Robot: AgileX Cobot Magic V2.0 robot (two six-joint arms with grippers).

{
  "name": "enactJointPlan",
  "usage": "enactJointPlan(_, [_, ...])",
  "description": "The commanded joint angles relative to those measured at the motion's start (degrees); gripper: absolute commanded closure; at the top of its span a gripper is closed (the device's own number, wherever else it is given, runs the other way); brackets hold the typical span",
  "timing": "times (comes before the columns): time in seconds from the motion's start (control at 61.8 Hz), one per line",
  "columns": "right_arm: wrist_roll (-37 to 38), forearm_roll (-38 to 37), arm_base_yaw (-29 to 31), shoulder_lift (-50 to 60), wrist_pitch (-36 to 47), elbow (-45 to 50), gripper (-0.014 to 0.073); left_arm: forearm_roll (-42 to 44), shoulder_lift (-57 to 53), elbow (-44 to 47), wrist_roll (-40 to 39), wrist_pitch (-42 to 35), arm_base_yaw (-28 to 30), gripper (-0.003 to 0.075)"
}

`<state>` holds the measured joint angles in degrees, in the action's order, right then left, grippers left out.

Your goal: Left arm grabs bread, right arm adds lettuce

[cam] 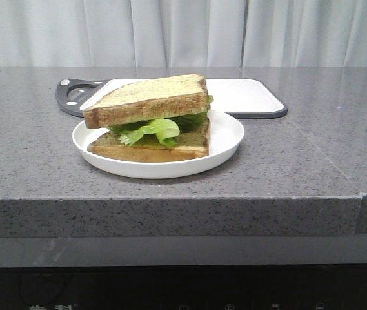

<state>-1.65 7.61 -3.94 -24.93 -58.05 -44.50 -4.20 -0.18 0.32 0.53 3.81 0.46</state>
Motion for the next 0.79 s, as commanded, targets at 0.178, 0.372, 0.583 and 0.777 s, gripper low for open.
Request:
enactJointPlan(0.178, [-0.1,-0.3,0.4,-0.4,3.6,-1.4,0.0661,-0.4,-1.1,0.2,-0.5,-4.8,0.1,0.0741])
enactJointPlan(0.372, [-0.2,-0.9,0.4,1.7,10.2,2.1,0.0661,-0.4,-1.1,0.2,-0.5,-4.8,0.1,0.0741])
enactJointPlan(0.583, [-0.2,-0.9,0.4,11.7,35.4,21.9,0.0661,-0.4,-1.1,0.2,-0.5,-4.8,0.1,0.0741])
enactJointPlan(0.777, [-0.2,-0.8,1.3,21.7,48.5,37.5,0.0661,-0.4,-1.1,0.2,-0.5,-4.8,0.1,0.0741])
